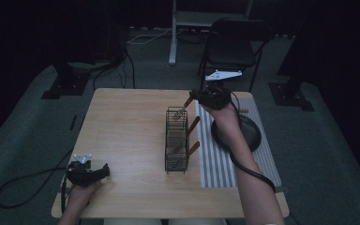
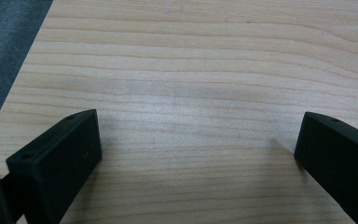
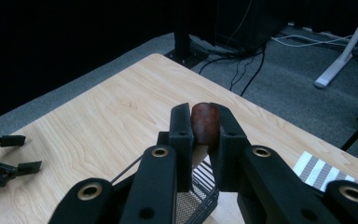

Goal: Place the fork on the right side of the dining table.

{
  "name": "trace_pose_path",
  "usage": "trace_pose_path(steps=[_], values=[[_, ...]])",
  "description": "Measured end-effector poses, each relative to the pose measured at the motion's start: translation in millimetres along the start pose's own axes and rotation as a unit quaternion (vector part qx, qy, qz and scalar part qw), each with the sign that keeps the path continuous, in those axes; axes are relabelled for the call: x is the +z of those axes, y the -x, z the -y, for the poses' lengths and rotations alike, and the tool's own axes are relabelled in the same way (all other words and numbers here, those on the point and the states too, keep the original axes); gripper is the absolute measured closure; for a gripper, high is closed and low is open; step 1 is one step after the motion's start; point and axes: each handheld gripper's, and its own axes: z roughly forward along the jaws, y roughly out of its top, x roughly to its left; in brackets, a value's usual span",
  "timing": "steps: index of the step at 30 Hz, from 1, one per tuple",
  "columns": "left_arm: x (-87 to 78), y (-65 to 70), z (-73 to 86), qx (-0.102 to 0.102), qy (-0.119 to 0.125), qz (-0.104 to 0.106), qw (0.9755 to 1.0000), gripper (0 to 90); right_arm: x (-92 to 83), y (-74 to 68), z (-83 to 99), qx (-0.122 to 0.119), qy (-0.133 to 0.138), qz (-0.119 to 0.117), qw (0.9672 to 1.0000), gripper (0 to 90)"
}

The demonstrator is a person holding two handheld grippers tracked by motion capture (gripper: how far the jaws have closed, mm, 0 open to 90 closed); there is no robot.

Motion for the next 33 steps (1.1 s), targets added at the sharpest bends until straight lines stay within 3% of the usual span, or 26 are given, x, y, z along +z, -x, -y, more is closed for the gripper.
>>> trace_pose_path(steps=[7, 8, 15, 24, 33], values=[[0.0, 0.0, 0.0, 0.0, 0.0, 0.0, 1.0, 0.8, -15.4, 2.1, -4.6, 0.004, 0.012, 0.003, 0.9999, 80.9], [-0.1, 0.0, 0.0, 0.0, 0.0, 0.0, 1.0, 0.8, -24.7, 3.4, -7.9, 0.001, 0.016, 0.01, 0.9998, 80.8], [-0.1, 0.0, 0.0, 0.0, 0.0, 0.0, 1.0, 0.8, -41.8, 10.6, -8.2, 0.004, 0.025, 0.027, 0.9993, 80.8], [-0.2, 0.0, -0.1, 0.0, -0.001, 0.0, 1.0, 0.8, -53.3, 17.2, 3.4, 0.01, 0.023, 0.038, 0.999, 80.8], [0.0, 0.1, 0.0, 0.0, 0.0, 0.0, 1.0, 0.8, -66.2, 30.1, 26.0, 0.033, 0.021, 0.051, 0.9979, 80.8]])
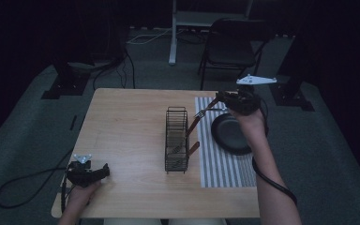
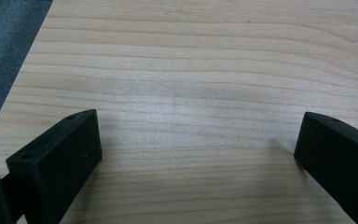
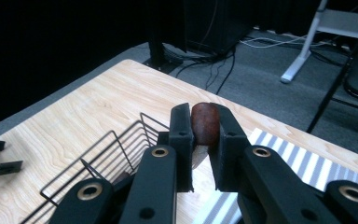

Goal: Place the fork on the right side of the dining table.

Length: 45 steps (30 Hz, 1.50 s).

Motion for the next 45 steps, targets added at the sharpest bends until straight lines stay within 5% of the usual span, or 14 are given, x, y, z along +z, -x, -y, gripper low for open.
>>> trace_pose_path(steps=[12, 45], values=[[0.1, 0.0, 0.1, 0.0, 0.0, 0.0, 1.0, 0.8, -12.7, 5.4, 24.5, 0.006, -0.006, 0.013, 0.9999, 80.7], [0.0, 0.0, 0.0, 0.0, 0.0, 0.0, 1.0, 0.8, -49.0, 10.3, 120.2, 0.072, -0.023, 0.015, 0.997, 80.8]])
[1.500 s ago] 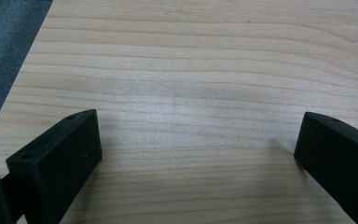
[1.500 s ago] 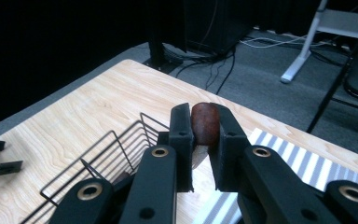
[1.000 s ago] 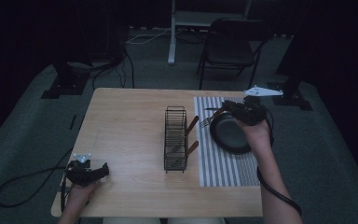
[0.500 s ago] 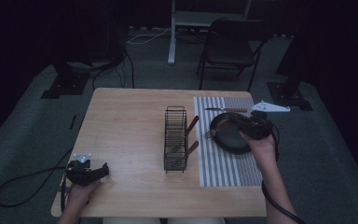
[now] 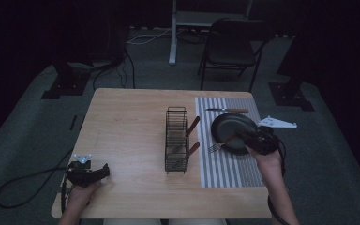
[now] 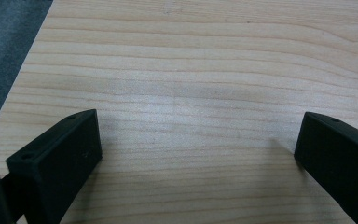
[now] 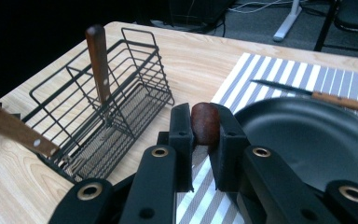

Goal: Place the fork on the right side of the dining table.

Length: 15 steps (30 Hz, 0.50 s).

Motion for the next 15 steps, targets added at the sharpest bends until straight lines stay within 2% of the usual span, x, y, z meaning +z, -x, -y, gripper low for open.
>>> trace_pose_path(steps=[3, 7, 15], values=[[-0.2, 0.2, 0.2, -0.001, 0.0, -0.001, 1.0, 0.8, -5.8, -0.9, 10.5, 0.013, 0.005, -0.003, 0.9999, 80.7], [-0.2, 0.2, 0.2, -0.001, 0.0, -0.001, 1.0, 0.8, -12.5, -5.5, 21.3, 0.011, 0.009, 0.008, 0.9999, 80.7], [-0.2, 0.2, 0.2, -0.001, 0.0, -0.001, 1.0, 0.8, -18.9, -12.5, 40.3, 0.032, 0.009, 0.006, 0.9994, 80.7]])
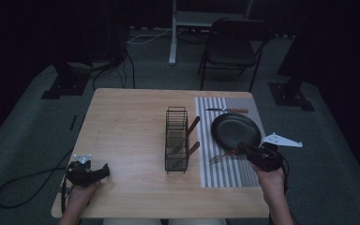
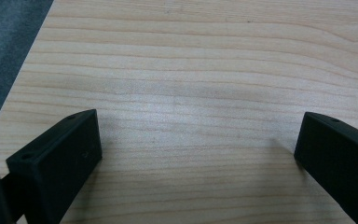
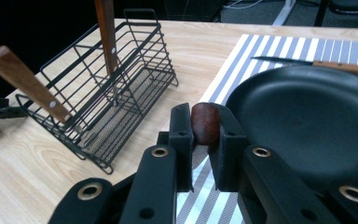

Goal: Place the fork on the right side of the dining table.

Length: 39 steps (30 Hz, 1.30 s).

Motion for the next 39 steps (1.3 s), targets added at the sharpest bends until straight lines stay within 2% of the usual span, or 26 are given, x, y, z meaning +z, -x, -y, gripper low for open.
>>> trace_pose_path(steps=[6, 9, 18, 22, 29, 39], values=[[-0.1, 0.0, 0.0, 0.0, 0.0, 0.0, 1.0, 0.8, -3.5, -1.5, 14.3, 0.022, 0.009, -0.007, 0.9997, 80.7], [-0.1, 0.0, 0.0, 0.0, -0.001, 0.0, 1.0, 0.8, -4.3, -0.7, 18.8, 0.025, 0.005, -0.001, 0.9997, 80.8], [0.1, 0.1, 0.0, -0.001, 0.001, 0.0, 1.0, 0.8, -5.3, 6.8, 23.2, 0.041, -0.001, -0.003, 0.9992, 80.0], [-0.1, 0.0, 0.0, 0.0, -0.001, 0.0, 1.0, 0.8, -6.0, 11.1, 24.4, 0.038, -0.004, 0.016, 0.9991, 75.7], [0.1, 0.1, 0.0, -0.001, 0.001, 0.0, 1.0, 0.8, -7.5, 27.4, 31.9, 0.053, -0.01, 0.039, 0.9978, 71.1], [-0.1, 0.3, 0.2, -0.002, 0.001, -0.001, 1.0, 0.8, -7.6, 46.6, 44.7, 0.074, -0.03, 0.05, 0.9955, 65.0]])
